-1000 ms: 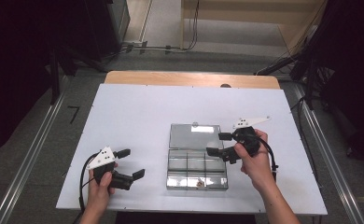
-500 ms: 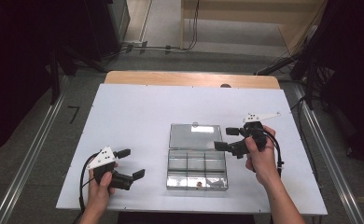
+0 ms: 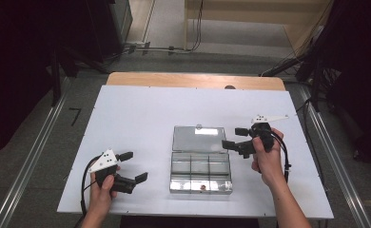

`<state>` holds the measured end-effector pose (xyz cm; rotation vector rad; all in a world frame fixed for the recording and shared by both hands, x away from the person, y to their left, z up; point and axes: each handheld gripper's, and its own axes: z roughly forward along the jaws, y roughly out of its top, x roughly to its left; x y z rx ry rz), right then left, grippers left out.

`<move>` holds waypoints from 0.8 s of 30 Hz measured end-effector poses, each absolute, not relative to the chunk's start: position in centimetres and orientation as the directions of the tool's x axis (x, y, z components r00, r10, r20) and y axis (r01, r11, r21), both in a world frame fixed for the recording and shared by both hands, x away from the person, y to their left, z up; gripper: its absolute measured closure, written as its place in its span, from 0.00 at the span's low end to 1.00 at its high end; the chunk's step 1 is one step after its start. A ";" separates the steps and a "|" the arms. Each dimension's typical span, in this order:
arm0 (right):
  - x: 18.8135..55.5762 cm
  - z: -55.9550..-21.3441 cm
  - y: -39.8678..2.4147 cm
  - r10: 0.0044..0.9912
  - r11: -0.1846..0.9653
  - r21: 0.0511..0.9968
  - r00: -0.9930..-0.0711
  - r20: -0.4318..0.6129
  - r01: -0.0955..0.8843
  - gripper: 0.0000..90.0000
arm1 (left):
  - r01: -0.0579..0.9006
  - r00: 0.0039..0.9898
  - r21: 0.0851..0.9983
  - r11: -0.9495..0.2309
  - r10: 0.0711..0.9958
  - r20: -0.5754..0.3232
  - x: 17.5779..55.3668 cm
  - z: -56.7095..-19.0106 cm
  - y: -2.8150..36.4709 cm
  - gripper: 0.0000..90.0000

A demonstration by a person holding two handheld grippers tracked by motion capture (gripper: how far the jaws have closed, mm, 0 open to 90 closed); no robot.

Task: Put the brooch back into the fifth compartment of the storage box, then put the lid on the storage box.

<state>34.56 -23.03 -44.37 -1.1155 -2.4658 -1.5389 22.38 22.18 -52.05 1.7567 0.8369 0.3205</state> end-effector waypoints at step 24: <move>36.3 -47.2 -23.3 0.653 0.167 0.708 -0.616 0.442 0.686 0.18 | 0.385 0.676 0.917 -0.105 0.708 -0.203 22.4 -51.7 22.6 0.00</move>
